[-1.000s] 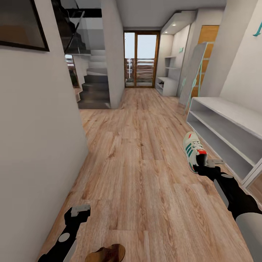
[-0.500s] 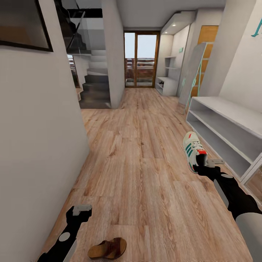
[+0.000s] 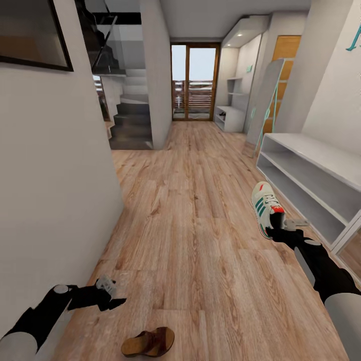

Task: Pick up the two gym shoes and the two sandals from the corridor floor and place them onto the hallstand (shoe rack) in the corridor, making sure they are on the rack and not on the floor. Arrange them so the two gym shoes are next to each other and the two sandals are next to each other.

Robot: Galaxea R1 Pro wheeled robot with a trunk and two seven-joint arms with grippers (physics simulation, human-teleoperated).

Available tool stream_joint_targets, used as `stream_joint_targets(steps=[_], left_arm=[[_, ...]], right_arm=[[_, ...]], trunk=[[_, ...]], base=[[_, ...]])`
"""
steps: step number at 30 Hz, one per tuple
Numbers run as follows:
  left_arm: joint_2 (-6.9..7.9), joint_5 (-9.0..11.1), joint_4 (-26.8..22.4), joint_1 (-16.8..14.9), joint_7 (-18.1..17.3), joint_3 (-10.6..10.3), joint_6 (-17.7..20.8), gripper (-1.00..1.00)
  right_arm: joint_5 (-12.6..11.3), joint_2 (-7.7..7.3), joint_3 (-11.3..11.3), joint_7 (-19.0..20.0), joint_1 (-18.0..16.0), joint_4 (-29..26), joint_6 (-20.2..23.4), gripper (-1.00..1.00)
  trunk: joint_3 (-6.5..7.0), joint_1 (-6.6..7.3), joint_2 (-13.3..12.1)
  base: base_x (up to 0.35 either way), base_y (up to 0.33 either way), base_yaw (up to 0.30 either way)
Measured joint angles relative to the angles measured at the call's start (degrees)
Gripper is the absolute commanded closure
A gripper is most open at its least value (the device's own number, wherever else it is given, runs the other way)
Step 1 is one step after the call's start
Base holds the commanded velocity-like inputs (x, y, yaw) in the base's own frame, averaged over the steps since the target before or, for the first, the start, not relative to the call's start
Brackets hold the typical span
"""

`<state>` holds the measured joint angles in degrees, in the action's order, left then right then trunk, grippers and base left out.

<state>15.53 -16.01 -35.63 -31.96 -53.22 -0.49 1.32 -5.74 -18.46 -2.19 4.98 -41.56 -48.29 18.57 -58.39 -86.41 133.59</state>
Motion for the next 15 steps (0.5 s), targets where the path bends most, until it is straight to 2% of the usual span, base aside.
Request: stream_joint_targets(steps=[1,2,3,6,10,15], left_arm=[[0.04,-0.9,0.0,-0.4,-0.5,0.0,0.3,-1.00],[0.06,-2.8,0.1,-1.1,-1.0,0.0,0.9,-1.00],[-0.23,-8.0,0.4,-3.0,-1.6,0.1,3.9,-1.00],[-0.48,-12.5,0.5,-5.7,-2.2,0.1,8.8,-1.00],[-0.64,-14.1,0.6,-7.6,-2.5,0.0,11.1,-1.00],[-0.55,-14.5,0.6,-7.9,-2.6,-0.1,11.6,-1.00]], right_arm=[[0.0,0.00,0.0,0.0,0.0,0.0,0.0,1.00],[0.0,0.00,0.0,0.0,0.0,0.0,0.0,1.00],[0.0,0.00,0.1,0.0,0.0,0.0,0.0,1.00],[0.0,0.00,0.1,0.0,0.0,0.0,0.0,1.00],[0.0,0.07,0.1,0.0,0.0,0.0,0.0,1.00],[0.0,0.09,0.1,0.0,0.0,0.0,0.0,1.00]], trunk=[[0.00,0.00,0.0],[0.00,0.00,0.0],[0.00,0.00,0.0],[0.00,0.00,0.0],[0.00,0.00,0.0],[0.00,0.00,0.0]], base=[[0.000,0.000,0.000],[0.000,0.000,0.000],[0.000,0.000,0.000],[0.000,0.000,0.000],[0.000,0.000,0.000],[0.000,0.000,0.000]])
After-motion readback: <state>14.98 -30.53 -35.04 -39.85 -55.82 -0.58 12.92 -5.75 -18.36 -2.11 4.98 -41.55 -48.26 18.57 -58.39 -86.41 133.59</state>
